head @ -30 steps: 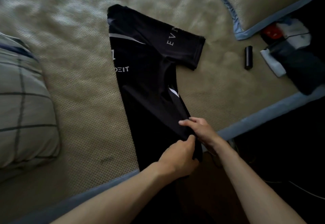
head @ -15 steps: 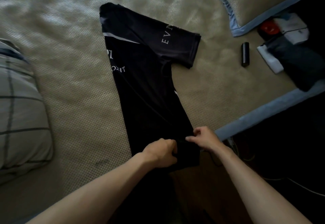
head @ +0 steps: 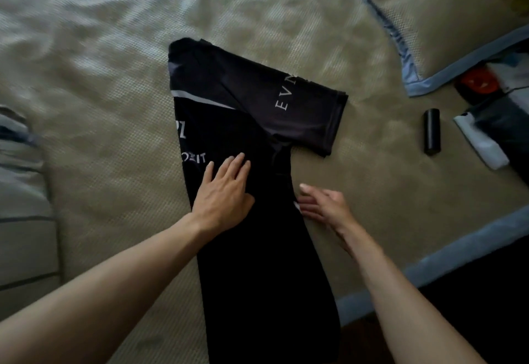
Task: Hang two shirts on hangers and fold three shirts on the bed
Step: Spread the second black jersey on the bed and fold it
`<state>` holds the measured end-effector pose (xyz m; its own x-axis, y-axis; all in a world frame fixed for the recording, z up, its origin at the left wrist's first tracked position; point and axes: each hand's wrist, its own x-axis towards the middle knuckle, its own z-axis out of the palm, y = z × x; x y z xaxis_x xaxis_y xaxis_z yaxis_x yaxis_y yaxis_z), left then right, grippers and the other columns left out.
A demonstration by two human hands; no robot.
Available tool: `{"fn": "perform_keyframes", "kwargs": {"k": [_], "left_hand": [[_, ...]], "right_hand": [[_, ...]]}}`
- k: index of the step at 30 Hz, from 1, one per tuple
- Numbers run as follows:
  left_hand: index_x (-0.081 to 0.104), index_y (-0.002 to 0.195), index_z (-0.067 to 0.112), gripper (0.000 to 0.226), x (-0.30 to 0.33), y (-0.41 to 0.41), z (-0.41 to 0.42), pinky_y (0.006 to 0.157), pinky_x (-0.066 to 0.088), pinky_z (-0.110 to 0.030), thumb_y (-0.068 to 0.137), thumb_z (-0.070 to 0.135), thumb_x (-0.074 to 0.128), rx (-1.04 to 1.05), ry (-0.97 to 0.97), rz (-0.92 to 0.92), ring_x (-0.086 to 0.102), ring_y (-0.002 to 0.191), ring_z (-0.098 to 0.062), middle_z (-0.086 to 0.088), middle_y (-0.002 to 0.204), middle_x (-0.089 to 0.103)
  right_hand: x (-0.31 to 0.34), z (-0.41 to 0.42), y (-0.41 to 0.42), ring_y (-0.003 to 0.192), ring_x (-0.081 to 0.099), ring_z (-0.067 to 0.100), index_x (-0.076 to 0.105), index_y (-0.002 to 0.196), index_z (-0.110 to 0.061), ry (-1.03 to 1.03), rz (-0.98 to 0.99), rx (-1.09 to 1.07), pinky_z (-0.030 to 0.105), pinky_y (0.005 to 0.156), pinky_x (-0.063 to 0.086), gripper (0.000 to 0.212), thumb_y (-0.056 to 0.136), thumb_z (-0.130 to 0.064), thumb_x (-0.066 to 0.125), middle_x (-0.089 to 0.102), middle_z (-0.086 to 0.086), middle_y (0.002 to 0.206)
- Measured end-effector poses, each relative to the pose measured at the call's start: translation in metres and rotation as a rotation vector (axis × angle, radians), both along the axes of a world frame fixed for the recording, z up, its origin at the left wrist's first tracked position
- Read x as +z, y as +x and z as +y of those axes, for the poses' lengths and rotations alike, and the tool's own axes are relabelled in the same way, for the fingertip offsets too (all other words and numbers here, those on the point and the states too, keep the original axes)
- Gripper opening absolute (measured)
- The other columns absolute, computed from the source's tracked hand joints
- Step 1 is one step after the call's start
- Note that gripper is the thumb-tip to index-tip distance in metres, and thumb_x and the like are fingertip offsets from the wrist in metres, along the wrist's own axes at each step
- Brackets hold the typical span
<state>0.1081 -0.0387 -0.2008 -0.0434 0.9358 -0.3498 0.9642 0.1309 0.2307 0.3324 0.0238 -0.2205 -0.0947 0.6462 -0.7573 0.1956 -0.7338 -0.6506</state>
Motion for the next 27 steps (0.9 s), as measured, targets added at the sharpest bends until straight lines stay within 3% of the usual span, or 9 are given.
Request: {"fn": "perform_keyframes", "kwargs": {"k": [3,7,12,15,19,21,23,25,27], "left_hand": [[0.011,0.164,0.016,0.076,-0.025,0.0,0.064,0.127,0.001,-0.049,0.099,0.042,0.042,0.075,0.148,0.006,0.006,0.159,-0.018,0.0,0.173,0.004],[0.008,0.164,0.016,0.073,-0.049,-0.002,0.15,0.127,0.001,-0.052,0.103,0.048,0.031,0.264,0.261,0.058,0.008,0.159,-0.019,-0.002,0.173,0.004],[0.019,0.163,0.023,0.069,-0.069,0.005,0.208,0.126,0.002,-0.058,0.1,0.046,0.035,0.314,0.266,0.063,0.012,0.159,-0.022,-0.006,0.172,0.015],[0.026,0.162,0.027,0.068,-0.083,0.017,0.215,0.124,0.0,-0.063,0.097,0.049,0.028,0.245,0.296,0.113,0.015,0.158,-0.024,-0.01,0.17,0.019],[0.007,0.164,0.031,0.065,-0.085,0.017,0.22,0.122,-0.008,-0.064,0.102,0.05,0.019,0.208,0.188,0.139,0.0,0.16,-0.024,-0.009,0.173,0.001],[0.008,0.164,0.031,0.068,-0.073,0.006,0.221,0.123,-0.004,-0.062,0.098,0.05,0.01,0.149,0.164,0.099,0.002,0.16,-0.021,-0.005,0.173,0.002],[0.018,0.163,0.027,0.081,-0.057,-0.026,0.215,0.124,0.004,-0.057,0.086,0.048,0.004,0.212,0.208,0.059,0.013,0.158,-0.02,-0.003,0.172,0.014],[0.031,0.16,0.021,0.076,-0.045,-0.078,0.2,0.123,0.012,-0.054,0.089,0.042,0.013,0.441,0.309,0.105,0.024,0.155,-0.024,-0.007,0.169,0.026],[0.04,0.154,0.015,0.059,-0.039,-0.134,0.179,0.12,0.022,-0.057,0.097,0.033,0.033,0.665,0.331,0.175,0.034,0.148,-0.034,-0.014,0.162,0.036]], "right_hand": [[-0.011,0.055,-0.031,0.107,0.07,0.022,0.065,0.119,-0.005,-0.124,0.399,-0.316,0.03,0.09,0.056,0.039,0.093,-0.034,0.066,0.073,0.014,0.116],[-0.018,0.122,-0.071,0.118,0.065,0.026,0.065,0.127,-0.012,-0.077,0.704,-0.565,0.039,0.105,0.048,0.042,0.092,-0.033,0.066,0.07,0.01,0.126],[-0.017,0.166,-0.099,0.098,0.074,0.025,0.072,0.108,-0.012,-0.054,0.473,-0.916,0.045,0.097,0.056,0.026,0.084,-0.022,0.073,0.078,0.007,0.102],[-0.024,0.168,-0.102,0.094,0.074,0.012,0.071,0.1,-0.018,0.3,0.194,-1.01,0.033,0.088,0.059,0.018,0.085,-0.007,0.07,0.076,-0.003,0.099],[-0.023,0.15,-0.105,0.075,0.066,-0.011,0.066,0.078,-0.023,0.776,-0.028,-0.562,0.013,0.072,0.049,0.025,0.096,-0.006,0.06,0.071,-0.02,0.071],[-0.02,0.144,-0.107,0.093,0.07,0.002,0.073,0.098,-0.009,0.976,-0.057,-0.201,0.023,0.083,0.054,0.019,0.093,-0.007,0.055,0.076,-0.01,0.092],[-0.011,0.146,-0.111,0.122,0.062,0.027,0.062,0.128,0.0,1.16,-0.17,0.303,0.042,0.104,0.048,0.049,0.081,-0.005,0.05,0.067,0.014,0.128],[0.002,0.153,-0.118,0.146,0.036,0.031,0.044,0.149,-0.012,1.177,-0.221,0.878,0.051,0.12,0.028,0.074,0.077,-0.016,0.062,0.044,0.013,0.154],[0.012,0.157,-0.118,0.155,0.01,0.021,0.021,0.158,-0.031,0.937,-0.245,1.281,0.047,0.126,0.008,0.099,0.077,-0.043,0.076,0.02,0.0,0.167]]}}
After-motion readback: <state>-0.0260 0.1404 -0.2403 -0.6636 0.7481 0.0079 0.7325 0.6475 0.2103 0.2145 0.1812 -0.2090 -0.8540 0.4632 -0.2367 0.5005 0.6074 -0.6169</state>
